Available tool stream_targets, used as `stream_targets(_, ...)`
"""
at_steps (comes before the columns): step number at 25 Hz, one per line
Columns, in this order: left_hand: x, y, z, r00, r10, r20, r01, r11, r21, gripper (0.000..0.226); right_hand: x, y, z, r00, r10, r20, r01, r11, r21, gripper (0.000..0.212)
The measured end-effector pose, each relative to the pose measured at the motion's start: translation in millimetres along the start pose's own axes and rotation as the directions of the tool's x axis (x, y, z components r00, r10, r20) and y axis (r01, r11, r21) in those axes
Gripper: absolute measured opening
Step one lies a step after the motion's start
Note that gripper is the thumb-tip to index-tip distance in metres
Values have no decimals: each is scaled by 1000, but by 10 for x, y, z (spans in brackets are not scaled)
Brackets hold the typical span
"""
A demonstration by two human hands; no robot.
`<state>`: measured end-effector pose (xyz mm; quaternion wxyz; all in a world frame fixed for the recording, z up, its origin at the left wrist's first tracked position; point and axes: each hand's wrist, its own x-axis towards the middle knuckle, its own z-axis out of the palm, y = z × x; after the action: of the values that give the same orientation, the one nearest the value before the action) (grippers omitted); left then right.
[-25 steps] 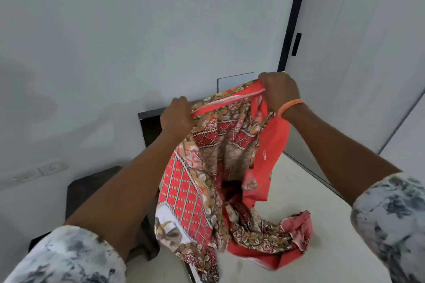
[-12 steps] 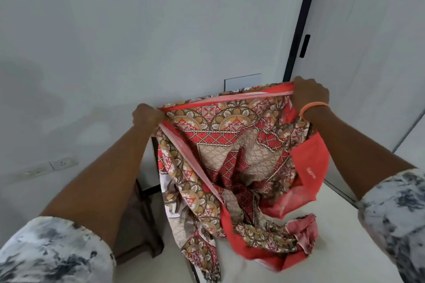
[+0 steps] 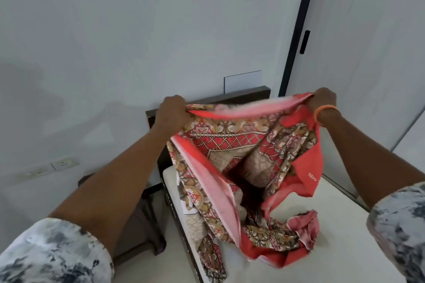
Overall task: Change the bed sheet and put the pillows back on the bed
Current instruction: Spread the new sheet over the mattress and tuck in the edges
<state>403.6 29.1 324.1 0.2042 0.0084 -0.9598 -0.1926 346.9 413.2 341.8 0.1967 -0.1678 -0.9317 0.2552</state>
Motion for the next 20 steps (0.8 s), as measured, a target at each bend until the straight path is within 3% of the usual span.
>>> stream_targets(2,-113,-143,143,995,-87,-39,89,994,60,27,-4,151,-76,997,32,-65,-35,999,-38,22)
stream_targets(4,-248,-255,473,966,-258,9,258,965,39,39,-44,236,-91,992,102,-69,-101,995,23,24)
stream_targets(7,-568,-448,1026,861,-493,123,506,853,-123,27,-93,245,-97,974,201,-102,-177,963,204,23)
stream_targets(9,-794,-612,1338,771,-598,220,636,706,-312,28,-87,304,-163,958,273,-93,-228,914,335,24)
stream_targets(11,-1023,-671,1596,628,-657,417,760,402,-511,39,-94,396,-199,949,312,39,-284,795,536,23)
stream_targets(12,-1107,-629,1717,575,-671,467,782,284,-555,42,-113,461,-196,943,308,126,-314,695,647,22)
stream_targets(14,-1132,-485,1804,517,-707,483,786,169,-594,41,-126,648,-126,906,307,292,-405,425,810,21)
stream_targets(16,-902,-234,1690,551,-691,468,740,145,-657,36,-143,835,-41,845,323,427,-492,154,857,23)
stream_targets(17,-659,-72,1554,613,-638,466,709,185,-680,35,-122,911,-24,826,365,430,-492,94,865,27)
stream_targets(20,282,578,954,796,-413,442,523,103,-846,33,-4,973,-135,834,516,196,-280,89,956,31)
